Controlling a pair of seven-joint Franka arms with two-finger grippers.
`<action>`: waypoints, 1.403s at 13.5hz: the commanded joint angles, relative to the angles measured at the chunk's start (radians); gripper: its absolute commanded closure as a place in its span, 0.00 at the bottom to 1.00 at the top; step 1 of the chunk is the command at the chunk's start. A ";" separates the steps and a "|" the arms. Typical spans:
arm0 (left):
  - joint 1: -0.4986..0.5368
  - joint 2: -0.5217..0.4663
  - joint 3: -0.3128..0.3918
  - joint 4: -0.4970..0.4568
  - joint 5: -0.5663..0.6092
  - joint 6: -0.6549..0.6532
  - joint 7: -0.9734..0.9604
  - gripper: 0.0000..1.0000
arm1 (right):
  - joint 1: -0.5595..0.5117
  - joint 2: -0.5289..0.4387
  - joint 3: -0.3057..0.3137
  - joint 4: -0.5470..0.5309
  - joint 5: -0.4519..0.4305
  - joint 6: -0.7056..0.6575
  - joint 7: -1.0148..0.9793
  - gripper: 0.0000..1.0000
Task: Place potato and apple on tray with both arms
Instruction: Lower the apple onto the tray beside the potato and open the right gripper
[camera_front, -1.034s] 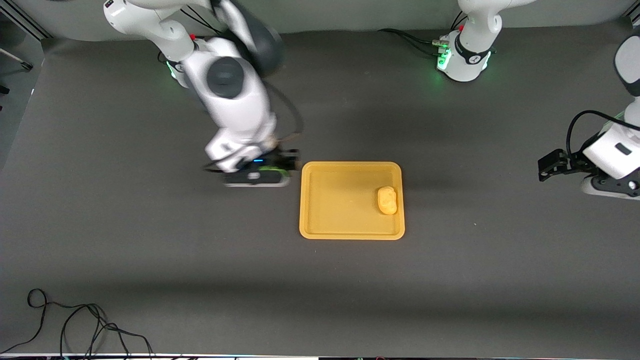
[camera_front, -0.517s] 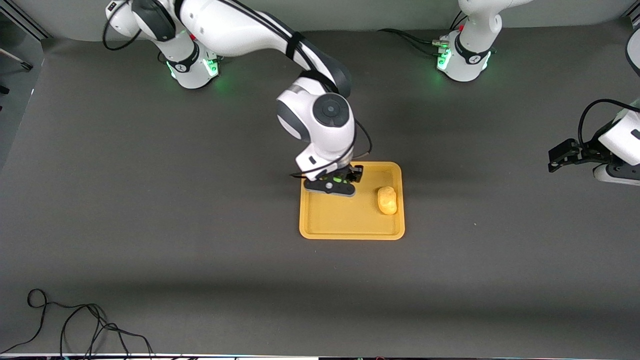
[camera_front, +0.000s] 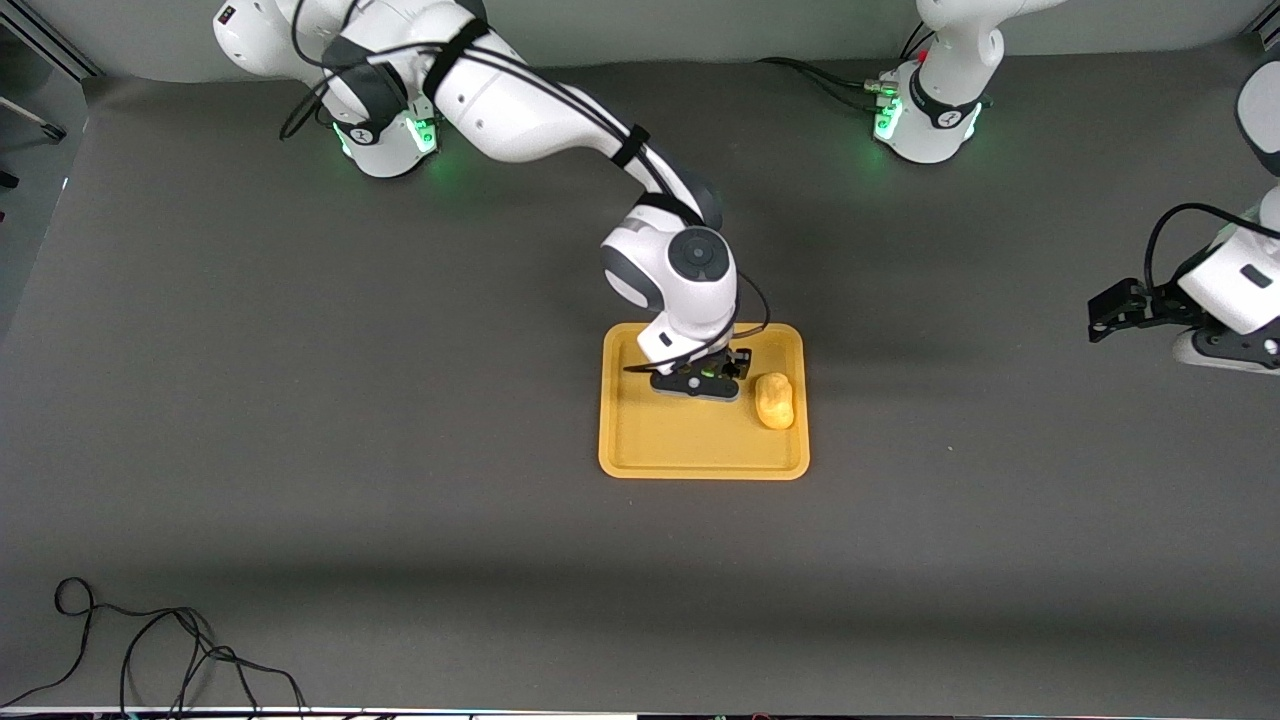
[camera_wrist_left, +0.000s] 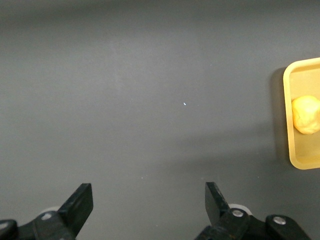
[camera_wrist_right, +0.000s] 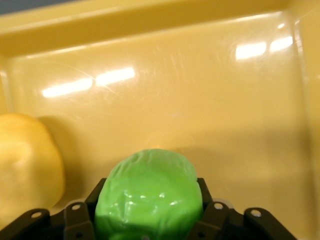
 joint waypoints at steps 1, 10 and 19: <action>-0.001 -0.027 -0.003 -0.032 0.009 0.015 0.007 0.00 | 0.008 0.041 -0.019 0.047 -0.027 0.010 0.026 0.54; -0.024 -0.033 -0.009 -0.055 0.009 0.014 -0.042 0.00 | -0.005 0.040 -0.038 0.046 -0.048 0.027 0.023 0.00; -0.024 -0.030 -0.009 -0.054 0.009 0.017 -0.042 0.00 | -0.113 -0.323 -0.039 0.040 0.005 -0.442 -0.070 0.00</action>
